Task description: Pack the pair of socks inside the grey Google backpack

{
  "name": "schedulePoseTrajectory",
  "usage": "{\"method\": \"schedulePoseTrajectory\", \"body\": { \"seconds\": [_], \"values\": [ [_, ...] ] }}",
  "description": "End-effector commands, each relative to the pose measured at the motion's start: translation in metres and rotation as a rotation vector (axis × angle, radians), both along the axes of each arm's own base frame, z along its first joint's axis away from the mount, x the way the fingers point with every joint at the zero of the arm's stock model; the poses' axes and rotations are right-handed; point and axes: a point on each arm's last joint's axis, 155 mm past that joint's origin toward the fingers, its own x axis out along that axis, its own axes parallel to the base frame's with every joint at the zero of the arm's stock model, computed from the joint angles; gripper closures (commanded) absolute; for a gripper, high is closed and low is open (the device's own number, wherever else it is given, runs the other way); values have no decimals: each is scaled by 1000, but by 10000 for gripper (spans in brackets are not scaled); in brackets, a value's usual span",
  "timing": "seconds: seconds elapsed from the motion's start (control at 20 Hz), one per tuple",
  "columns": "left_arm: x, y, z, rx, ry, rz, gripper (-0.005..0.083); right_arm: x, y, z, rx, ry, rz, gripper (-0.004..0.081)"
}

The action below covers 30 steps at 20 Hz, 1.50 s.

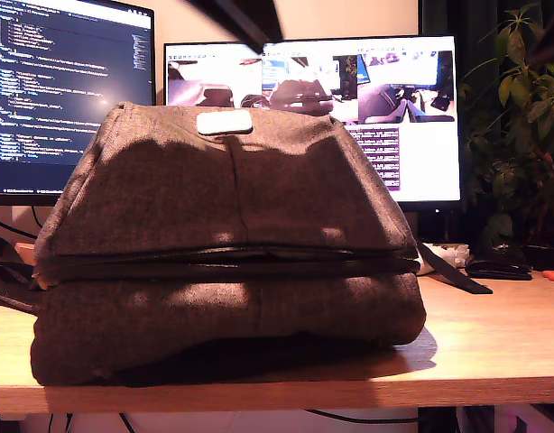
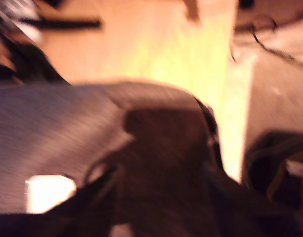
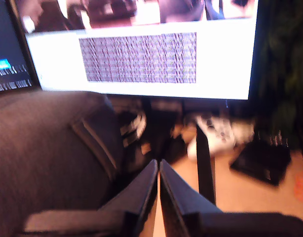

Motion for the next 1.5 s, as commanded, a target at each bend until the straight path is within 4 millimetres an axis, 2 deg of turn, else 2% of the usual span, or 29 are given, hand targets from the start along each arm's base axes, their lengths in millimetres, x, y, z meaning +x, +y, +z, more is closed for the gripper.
{"method": "schedulePoseTrajectory", "body": {
  "seconds": [0.0, 0.1, 0.25, 0.35, 0.65, 0.8, 1.0, 1.1, 1.3, 1.45],
  "values": [
    [12, -1, 4, -22, -23, 24, 795, -1, -1, -14, -3, 50, -3, 781],
    [33, 6, 12, -58, -52, 77, 795, -1, -1, -14, -3, 50, -3, 781],
    [67, 19, 29, -123, -107, 162, 795, 2, -3, -2, -43, -10, -8, 781],
    [87, 33, 36, -181, -100, 263, 795, 3, -6, 0, -54, -19, -16, 781],
    [138, 90, 47, -233, -140, 459, 795, -1, -28, 8, -55, -39, -78, 781],
    [153, 122, 57, -259, -164, 536, 795, -9, -41, 14, -74, -53, -115, 781],
    [158, 161, 72, -330, -169, 645, 795, -23, -53, 17, -84, -48, -149, 781],
    [156, 179, 76, -353, -190, 677, 795, -30, -52, 20, -80, -55, -139, 781],
    [145, 212, 63, -401, -229, 757, 795, -44, -50, 27, -79, -72, -133, 781],
    [133, 228, 52, -471, -268, 808, 795, -54, -46, 27, -65, -64, -120, 781]
  ]
}}
